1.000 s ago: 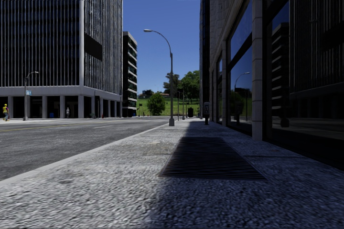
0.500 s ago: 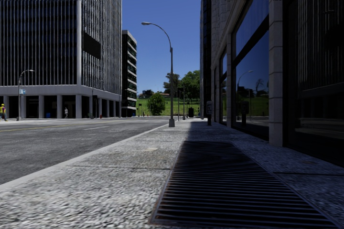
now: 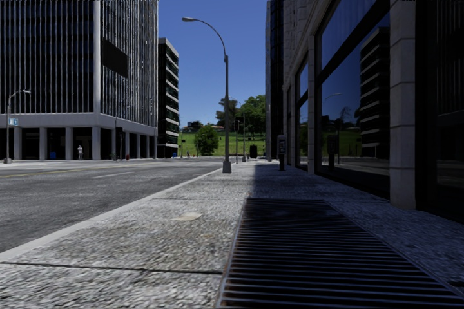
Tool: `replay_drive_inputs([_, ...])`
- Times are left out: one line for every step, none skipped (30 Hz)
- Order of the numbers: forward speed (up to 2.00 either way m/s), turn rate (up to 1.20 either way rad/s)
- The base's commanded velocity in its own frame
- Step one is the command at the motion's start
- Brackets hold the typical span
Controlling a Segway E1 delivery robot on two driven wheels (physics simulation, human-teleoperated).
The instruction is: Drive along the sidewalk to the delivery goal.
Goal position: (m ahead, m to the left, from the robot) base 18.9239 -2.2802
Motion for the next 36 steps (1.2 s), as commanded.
replay_drive_inputs([2.0, -0.21])
replay_drive_inputs([2.0, -0.21])
replay_drive_inputs([2.0, -0.21])
replay_drive_inputs([2.0, -0.21])
replay_drive_inputs([2.0, -0.21])
replay_drive_inputs([2.0, -0.21])
replay_drive_inputs([2.0, -0.21])
replay_drive_inputs([2.0, -0.21])
replay_drive_inputs([2.0, -0.21])
replay_drive_inputs([2.0, -0.21])
replay_drive_inputs([2.0, -0.14])
replay_drive_inputs([2.0, -0.14])
replay_drive_inputs([2.0, -0.01])
replay_drive_inputs([2.0, 0.0])
replay_drive_inputs([2.0, 0.0])
replay_drive_inputs([2.0, 0.0])
replay_drive_inputs([2.0, 0.0])
replay_drive_inputs([2.0, 0.0])
replay_drive_inputs([2.0, 0.0])
replay_drive_inputs([2.0, 0.0])
replay_drive_inputs([2.0, 0.0])
replay_drive_inputs([2.0, 0.0])
replay_drive_inputs([2.0, 0.0])
replay_drive_inputs([2.0, -0.04])
replay_drive_inputs([2.0, -0.11])
replay_drive_inputs([2.0, -0.11])
replay_drive_inputs([2.0, -0.16])
replay_drive_inputs([2.0, -0.18])
replay_drive_inputs([2.0, -0.19])
replay_drive_inputs([2.0, -0.19])
replay_drive_inputs([2.0, -0.2])
replay_drive_inputs([2.0, -0.21])
replay_drive_inputs([2.0, -0.22])
replay_drive_inputs([2.0, -0.22])
replay_drive_inputs([2.0, -0.22])
replay_drive_inputs([2.0, -0.22])
